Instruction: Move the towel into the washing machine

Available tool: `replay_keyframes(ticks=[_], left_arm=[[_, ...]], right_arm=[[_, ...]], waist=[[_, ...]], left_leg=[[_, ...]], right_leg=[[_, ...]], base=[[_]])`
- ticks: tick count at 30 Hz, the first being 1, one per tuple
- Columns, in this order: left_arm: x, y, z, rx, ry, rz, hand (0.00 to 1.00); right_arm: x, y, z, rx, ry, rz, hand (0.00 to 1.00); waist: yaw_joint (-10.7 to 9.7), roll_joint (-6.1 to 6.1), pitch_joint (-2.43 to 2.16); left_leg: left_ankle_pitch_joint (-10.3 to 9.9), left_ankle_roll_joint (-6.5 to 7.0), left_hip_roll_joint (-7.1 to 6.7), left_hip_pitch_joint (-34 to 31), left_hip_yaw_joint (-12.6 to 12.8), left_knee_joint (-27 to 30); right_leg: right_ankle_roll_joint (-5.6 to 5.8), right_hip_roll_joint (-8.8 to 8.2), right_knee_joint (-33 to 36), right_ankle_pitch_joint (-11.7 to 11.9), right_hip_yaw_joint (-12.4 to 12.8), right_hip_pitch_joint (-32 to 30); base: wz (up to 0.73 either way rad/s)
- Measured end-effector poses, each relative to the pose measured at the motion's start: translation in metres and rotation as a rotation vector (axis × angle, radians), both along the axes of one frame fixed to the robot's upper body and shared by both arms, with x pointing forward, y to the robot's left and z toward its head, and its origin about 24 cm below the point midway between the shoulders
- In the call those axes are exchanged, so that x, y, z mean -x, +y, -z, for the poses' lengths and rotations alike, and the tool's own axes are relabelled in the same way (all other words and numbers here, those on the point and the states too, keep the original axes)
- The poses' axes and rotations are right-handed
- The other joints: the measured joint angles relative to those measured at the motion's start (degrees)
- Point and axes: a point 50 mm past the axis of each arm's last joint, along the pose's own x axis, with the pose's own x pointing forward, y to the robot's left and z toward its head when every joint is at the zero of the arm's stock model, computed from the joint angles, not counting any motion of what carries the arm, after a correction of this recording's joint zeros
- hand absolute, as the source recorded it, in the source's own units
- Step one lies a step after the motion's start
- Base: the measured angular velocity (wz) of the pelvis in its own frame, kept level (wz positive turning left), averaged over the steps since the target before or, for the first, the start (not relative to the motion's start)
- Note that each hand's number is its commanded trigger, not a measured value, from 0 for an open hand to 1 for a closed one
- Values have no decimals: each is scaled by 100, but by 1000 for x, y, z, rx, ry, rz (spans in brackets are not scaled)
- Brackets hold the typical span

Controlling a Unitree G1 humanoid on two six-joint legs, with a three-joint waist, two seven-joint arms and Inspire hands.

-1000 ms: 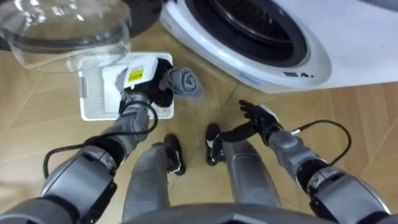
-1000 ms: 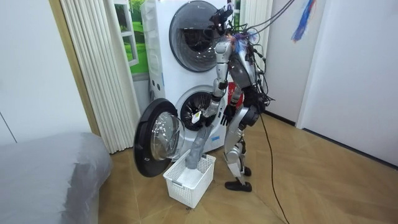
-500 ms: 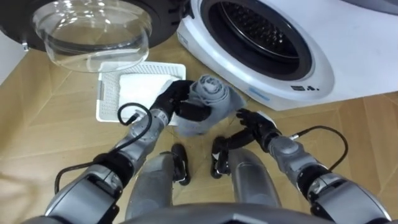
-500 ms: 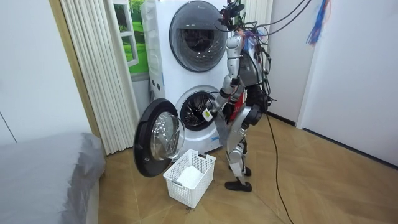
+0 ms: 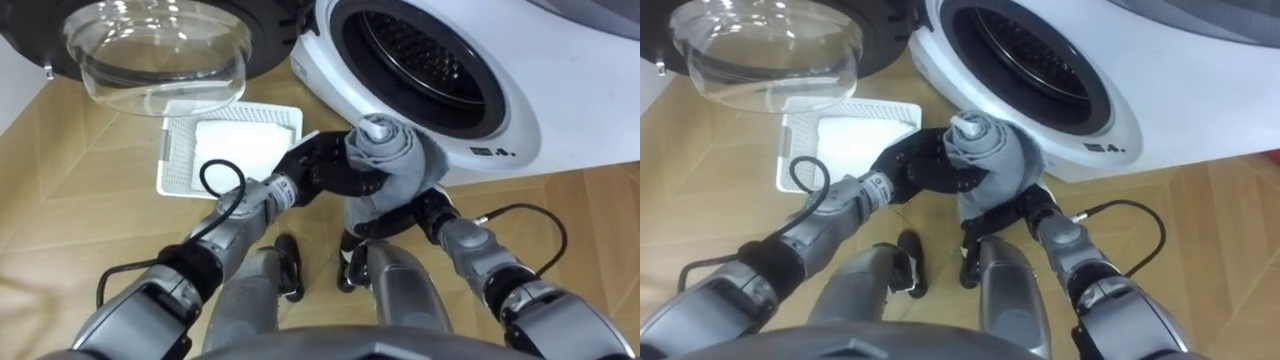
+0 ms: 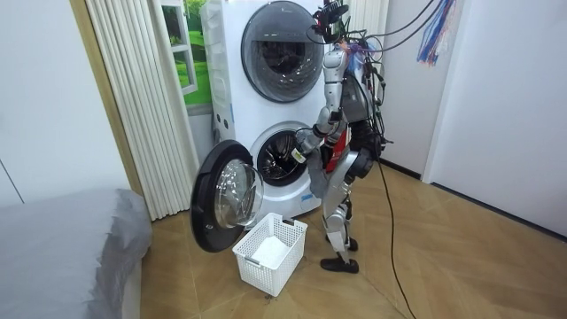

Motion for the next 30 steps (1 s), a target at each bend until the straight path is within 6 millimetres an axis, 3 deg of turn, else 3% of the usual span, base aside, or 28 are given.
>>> replay_keyframes(ticks=[1, 6, 14, 24, 25, 26, 30], left_arm=[[-1, -1, -2, 7, -4, 2, 100], [-6, -8, -15, 97, -35, 44, 100], [-6, -10, -16, 196, 11, 2, 100], [-3, -14, -14, 209, 45, 32, 100], [-2, -15, -14, 209, 49, 36, 80], [-2, -15, -14, 208, 50, 40, 0], [-2, -15, -14, 206, 54, 42, 0]], right_arm=[[0, 0, 0, 1, 0, 1, 100], [2, 0, 1, 2, 7, 2, 100], [1, -2, 1, 3, 5, 12, 100], [1, -1, 1, 10, 25, 8, 100], [1, -1, 1, 11, 27, 8, 100], [1, -2, 2, 11, 28, 7, 100], [2, -2, 2, 14, 38, 9, 100]], waist=[[2, 2, -1], [-22, 12, -5], [-3, 109, 3], [10, 139, 6], [15, 143, 7], [17, 155, 8], [15, 234, 6]], left_leg=[[0, 0, 1, 3, -3, 19], [-1, -3, 15, 32, -74, 31], [2, -10, 25, 34, -64, -19], [1, -19, 16, 7, -91, -44], [1, -20, 14, 8, -91, -51], [1, -20, 9, 9, -92, -72], [1, -20, 6, 14, -89, -98]], right_leg=[[0, 2, 0, 0, 0, 7], [2, 38, -75, 20, -36, 102], [2, 42, -98, 36, -46, 100], [-6, 45, -172, 32, -87, 82], [-6, 44, -174, 32, -87, 82], [-5, 41, -184, 32, -89, 78], [-5, 40, -195, 33, -88, 75]], base=[[0], [3], [0], [0], [0], [0], [0]])
